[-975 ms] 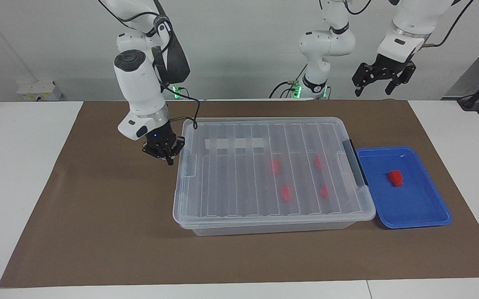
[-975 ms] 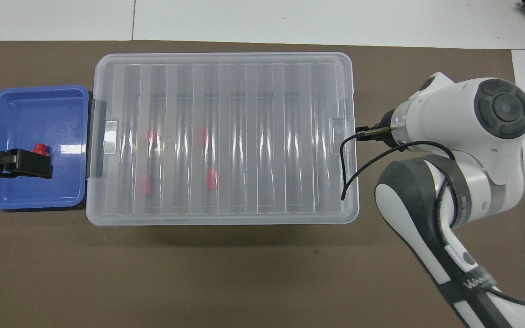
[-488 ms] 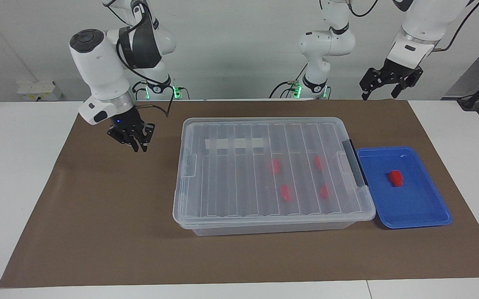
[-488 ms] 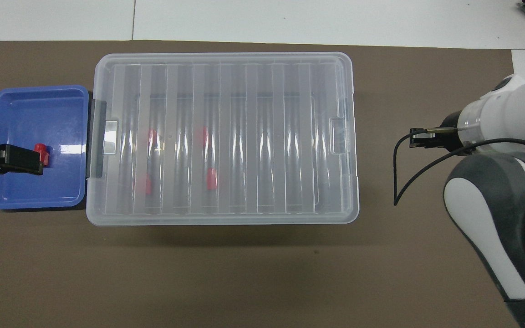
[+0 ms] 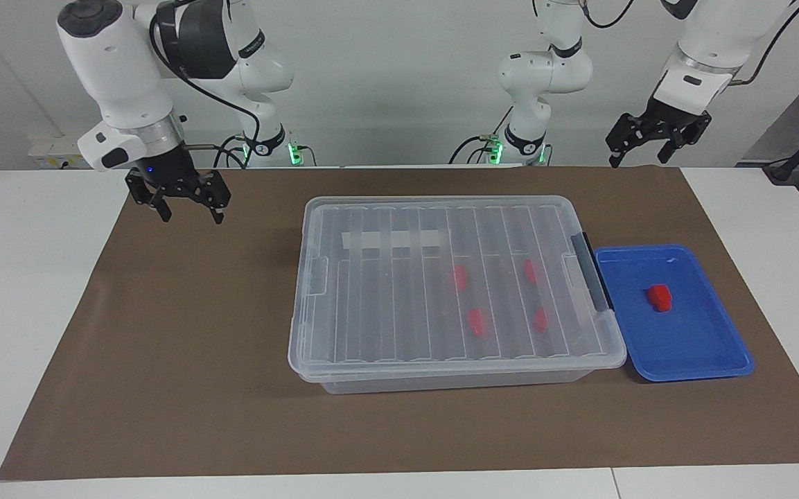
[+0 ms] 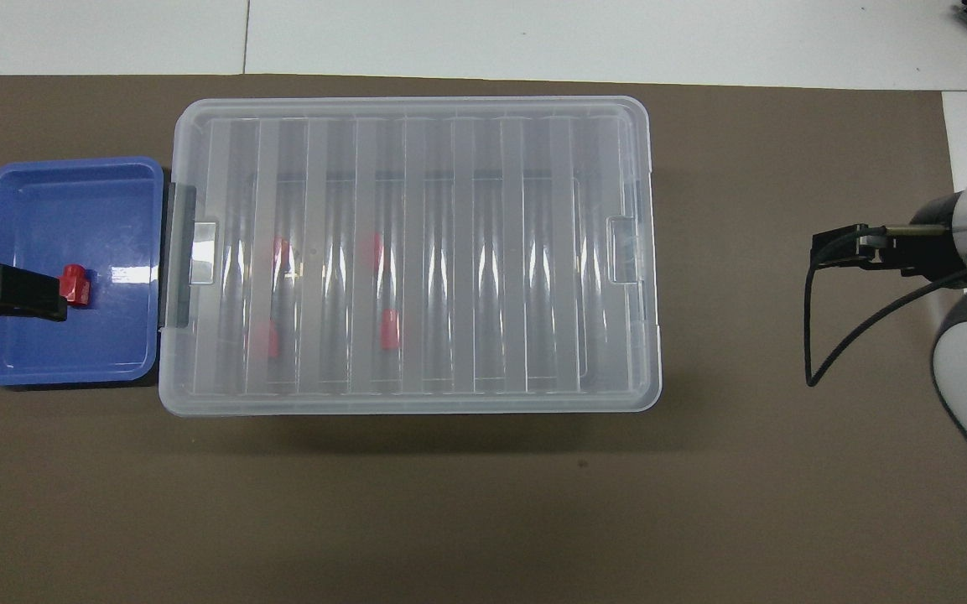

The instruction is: Place red block in blue tray from box

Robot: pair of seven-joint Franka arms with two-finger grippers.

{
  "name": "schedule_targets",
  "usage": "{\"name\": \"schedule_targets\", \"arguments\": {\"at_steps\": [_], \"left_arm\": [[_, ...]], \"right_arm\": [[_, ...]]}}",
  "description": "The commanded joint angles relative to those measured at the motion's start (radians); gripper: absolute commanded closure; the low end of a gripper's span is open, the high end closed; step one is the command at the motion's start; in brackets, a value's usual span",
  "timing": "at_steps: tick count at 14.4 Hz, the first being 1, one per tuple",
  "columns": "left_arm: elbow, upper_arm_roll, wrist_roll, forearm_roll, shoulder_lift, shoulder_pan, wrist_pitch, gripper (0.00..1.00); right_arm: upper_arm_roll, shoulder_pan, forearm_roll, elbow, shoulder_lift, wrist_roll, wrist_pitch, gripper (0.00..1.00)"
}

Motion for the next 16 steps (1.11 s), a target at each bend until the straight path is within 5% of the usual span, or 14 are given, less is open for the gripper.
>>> {"name": "schedule_targets", "arguments": {"at_steps": [1,4,16], "left_arm": [[-0.013,-0.001,0.012,-0.011,-0.011,0.006,0.024,0.0],[-0.054,-0.004,0.015,-0.011,-0.017,-0.003,0.119,0.0],[-0.057,0.028,0.012,-0.007,-0.023,0.036,0.148,0.0]], "right_arm": [[0.008,-0.007,-0.014,0.156,0.036,0.046,-0.136,0.0],[0.011,-0.007,-0.007,0.27,0.078,0.049,-0.242,0.0],[0.011,0.007,0.001,0.146,0.009,0.023,-0.229,0.0]]}}
